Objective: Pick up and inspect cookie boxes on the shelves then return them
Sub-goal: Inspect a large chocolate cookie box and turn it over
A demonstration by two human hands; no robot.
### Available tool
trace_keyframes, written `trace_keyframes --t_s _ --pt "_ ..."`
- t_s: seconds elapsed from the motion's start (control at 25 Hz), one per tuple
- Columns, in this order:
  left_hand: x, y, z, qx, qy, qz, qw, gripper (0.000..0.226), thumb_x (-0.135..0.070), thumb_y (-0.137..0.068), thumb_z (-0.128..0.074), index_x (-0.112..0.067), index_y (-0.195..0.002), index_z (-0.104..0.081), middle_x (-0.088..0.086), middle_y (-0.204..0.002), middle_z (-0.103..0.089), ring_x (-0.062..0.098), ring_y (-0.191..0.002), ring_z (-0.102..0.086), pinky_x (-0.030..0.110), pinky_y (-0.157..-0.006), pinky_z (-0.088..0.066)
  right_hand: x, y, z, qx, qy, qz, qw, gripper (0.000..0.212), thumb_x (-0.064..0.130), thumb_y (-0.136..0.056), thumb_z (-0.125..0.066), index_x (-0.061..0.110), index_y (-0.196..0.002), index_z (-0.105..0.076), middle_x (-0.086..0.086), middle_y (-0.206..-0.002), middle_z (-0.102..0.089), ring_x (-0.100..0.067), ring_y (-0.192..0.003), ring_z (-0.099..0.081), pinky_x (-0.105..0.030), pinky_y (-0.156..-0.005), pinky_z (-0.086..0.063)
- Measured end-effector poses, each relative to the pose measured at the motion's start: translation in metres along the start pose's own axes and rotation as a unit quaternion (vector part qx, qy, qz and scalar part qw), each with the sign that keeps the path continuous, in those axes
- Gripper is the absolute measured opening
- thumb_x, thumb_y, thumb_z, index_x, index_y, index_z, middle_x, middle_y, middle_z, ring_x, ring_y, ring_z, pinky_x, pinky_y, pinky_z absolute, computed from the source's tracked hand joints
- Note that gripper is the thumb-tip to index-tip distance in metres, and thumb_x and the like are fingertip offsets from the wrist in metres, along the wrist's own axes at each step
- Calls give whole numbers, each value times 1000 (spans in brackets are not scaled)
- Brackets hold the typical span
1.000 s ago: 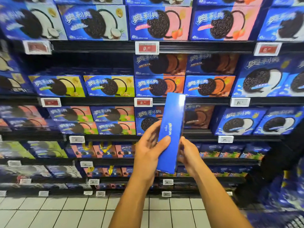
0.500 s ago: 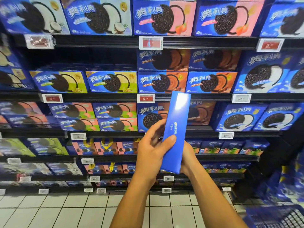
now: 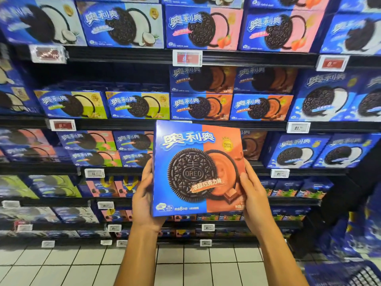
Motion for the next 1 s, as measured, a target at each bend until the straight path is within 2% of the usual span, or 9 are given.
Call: trace_keyframes --t_s 0.08,0.2,0.4,0.56,0.68,0.84,1.0 --pt "1 1 5 -8 -23 3 1000 39 -23 -86 -54 -28 -122 -69 -5 -121 -70 13 -102 -69 32 -82 -58 8 3 -1 -5 -3 22 1000 56 65 -77 -72 50 -130 -61 13 -133 -65 -11 -121 -63 -29 -93 -56" --pt "-4 -2 11 -20 -111 17 993 37 -24 -93 -50 -30 -125 -66 -3 -128 -67 14 -108 -68 31 -81 -59 22 5 5 -51 3 70 996 35 49 -87 -63 51 -122 -66 14 -133 -66 -10 -124 -61 -28 -99 -53" --pt "-4 -3 18 -50 -210 30 976 36 -24 -104 -42 -32 -138 -53 -9 -125 -69 14 -111 -67 29 -75 -59 23 10 6 -67 -6 74 995 28 30 -97 -56 43 -120 -65 18 -129 -67 0 -117 -63 -13 -87 -52" --pt "0 2 14 -56 -235 26 970 51 -37 -91 -54 -32 -142 -49 -4 -136 -62 20 -119 -63 44 -96 -54 23 8 5 -63 -22 61 996 28 24 -99 -54 38 -120 -67 16 -127 -68 -3 -119 -63 -14 -86 -52" --pt "-5 4 15 -68 -241 12 968 51 -29 -90 -58 -33 -141 -49 -1 -132 -65 23 -116 -65 42 -92 -57 24 8 5 -63 -32 55 996 29 20 -101 -53 38 -117 -69 14 -124 -70 -5 -115 -65 -16 -83 -54" --pt "-6 5 18 -86 -247 10 965 45 -23 -97 -54 -33 -141 -49 0 -135 -63 24 -118 -64 46 -96 -53 21 7 6 -62 -36 46 996 31 19 -104 -46 31 -126 -65 10 -127 -69 -12 -121 -63 -28 -95 -53" --pt "-4 6 16 -75 -241 7 967 50 -28 -91 -58 -33 -140 -49 -1 -128 -67 25 -115 -66 46 -94 -55 26 8 5 -46 -64 47 996 35 15 -104 -42 26 -128 -65 9 -126 -70 -10 -117 -66 -19 -83 -55"
Point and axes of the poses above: each hand's wrist, its own y-axis away from the middle knuckle, its own z-axis out of the back of the hand, x = y × z, the point moved 10 cm from there along -y, towards the middle knuckle
